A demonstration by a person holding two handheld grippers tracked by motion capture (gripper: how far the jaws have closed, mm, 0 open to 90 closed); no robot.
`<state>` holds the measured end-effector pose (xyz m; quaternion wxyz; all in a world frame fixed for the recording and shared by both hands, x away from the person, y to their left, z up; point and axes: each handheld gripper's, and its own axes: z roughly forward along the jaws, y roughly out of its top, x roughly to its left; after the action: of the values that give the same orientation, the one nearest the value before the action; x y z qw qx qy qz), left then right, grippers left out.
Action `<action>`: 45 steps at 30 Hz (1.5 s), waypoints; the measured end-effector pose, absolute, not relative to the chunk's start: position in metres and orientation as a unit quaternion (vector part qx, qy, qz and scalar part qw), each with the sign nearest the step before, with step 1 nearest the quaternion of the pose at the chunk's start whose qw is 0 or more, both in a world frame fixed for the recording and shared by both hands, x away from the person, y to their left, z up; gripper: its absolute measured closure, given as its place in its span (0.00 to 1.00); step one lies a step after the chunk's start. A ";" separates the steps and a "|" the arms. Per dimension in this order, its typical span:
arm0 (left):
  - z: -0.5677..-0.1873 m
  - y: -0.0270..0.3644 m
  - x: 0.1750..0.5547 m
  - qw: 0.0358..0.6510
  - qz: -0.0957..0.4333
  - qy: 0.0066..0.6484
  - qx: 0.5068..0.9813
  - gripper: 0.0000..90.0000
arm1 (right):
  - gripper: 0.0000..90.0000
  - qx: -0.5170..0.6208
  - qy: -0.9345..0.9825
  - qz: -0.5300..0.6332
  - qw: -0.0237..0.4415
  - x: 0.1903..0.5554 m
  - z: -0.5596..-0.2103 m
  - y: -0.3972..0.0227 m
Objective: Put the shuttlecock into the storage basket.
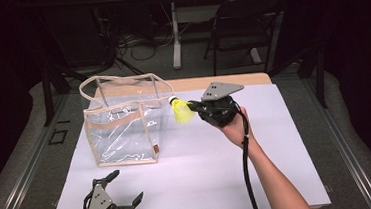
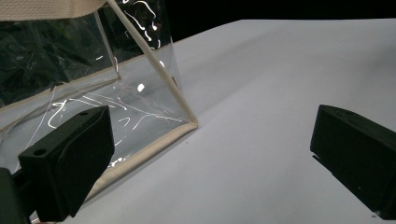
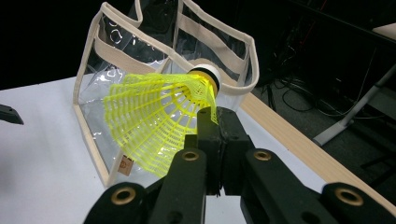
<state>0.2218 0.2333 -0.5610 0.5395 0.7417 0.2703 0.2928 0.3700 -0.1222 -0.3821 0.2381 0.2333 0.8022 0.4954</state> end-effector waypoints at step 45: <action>-0.561 0.232 0.222 0.538 0.292 0.268 0.744 0.00 | 0.99 0.234 0.805 0.485 0.249 0.384 -0.348 -0.111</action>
<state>0.2223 0.2318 -0.5611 0.5381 0.7436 0.2683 0.2924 0.3841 -0.1108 -0.3482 0.2485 0.2341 0.8049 0.4854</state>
